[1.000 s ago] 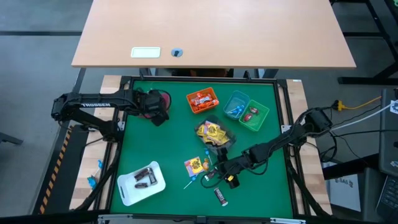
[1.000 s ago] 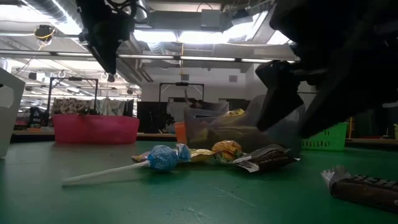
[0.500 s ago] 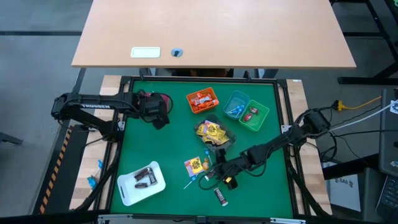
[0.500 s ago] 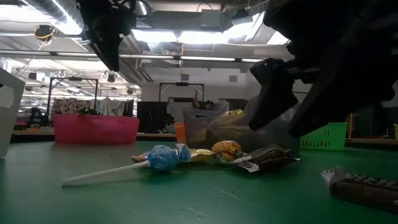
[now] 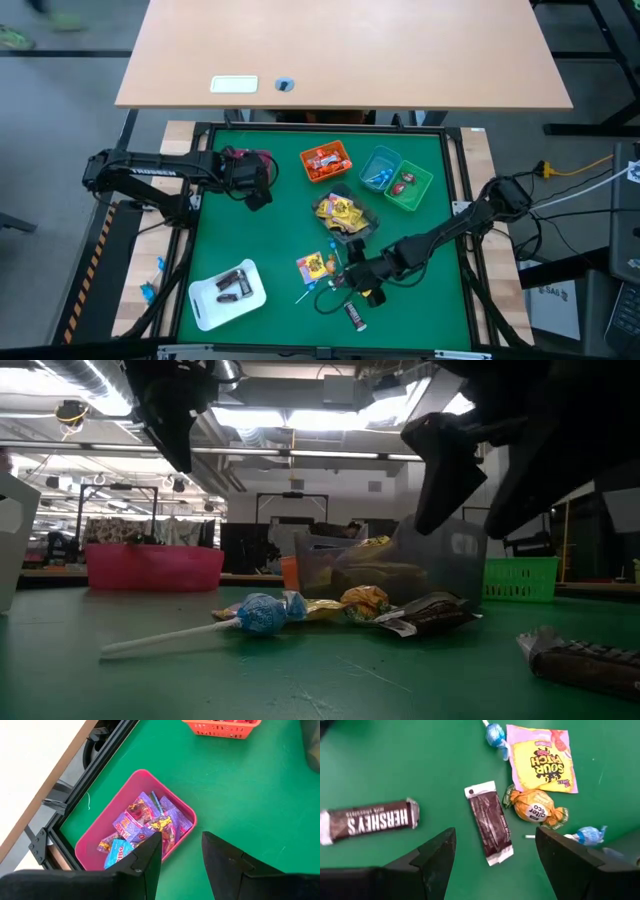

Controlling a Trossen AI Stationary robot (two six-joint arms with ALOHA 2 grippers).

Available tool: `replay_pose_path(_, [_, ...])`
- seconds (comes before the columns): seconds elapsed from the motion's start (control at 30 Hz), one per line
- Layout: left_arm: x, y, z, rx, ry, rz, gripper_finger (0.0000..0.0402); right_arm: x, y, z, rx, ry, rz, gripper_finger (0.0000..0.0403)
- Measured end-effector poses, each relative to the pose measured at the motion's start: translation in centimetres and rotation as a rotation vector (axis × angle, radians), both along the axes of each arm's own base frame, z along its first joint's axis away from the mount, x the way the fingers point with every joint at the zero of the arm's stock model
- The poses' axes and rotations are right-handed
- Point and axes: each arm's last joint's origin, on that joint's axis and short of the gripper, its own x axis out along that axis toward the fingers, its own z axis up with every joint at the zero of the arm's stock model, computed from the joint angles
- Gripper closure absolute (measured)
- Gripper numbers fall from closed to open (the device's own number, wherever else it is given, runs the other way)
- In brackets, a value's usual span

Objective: Sort candy
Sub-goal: Put the brown chocolate into the white bin

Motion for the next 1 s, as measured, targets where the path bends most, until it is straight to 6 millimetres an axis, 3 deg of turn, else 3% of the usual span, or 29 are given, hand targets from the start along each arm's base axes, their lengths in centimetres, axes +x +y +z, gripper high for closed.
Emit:
replay_pose_path(0.33, [0.3,-0.1,0.1,0.001,-0.028,-0.004,0.0273,-0.4,1.1,-0.5,-0.117,-0.029,0.077,0.013])
replay_pose_path(0.63, [0.4,-0.1,0.1,0.002,-0.044,-0.004,0.0273,0.3,1.4,-4.3,-0.197,0.041,0.092,0.013])
replay_pose_path(1.0, [0.5,-0.1,0.1,0.002,-0.05,-0.004,0.0273,0.7,0.7,-4.6,-0.093,0.105,0.132,0.0145])
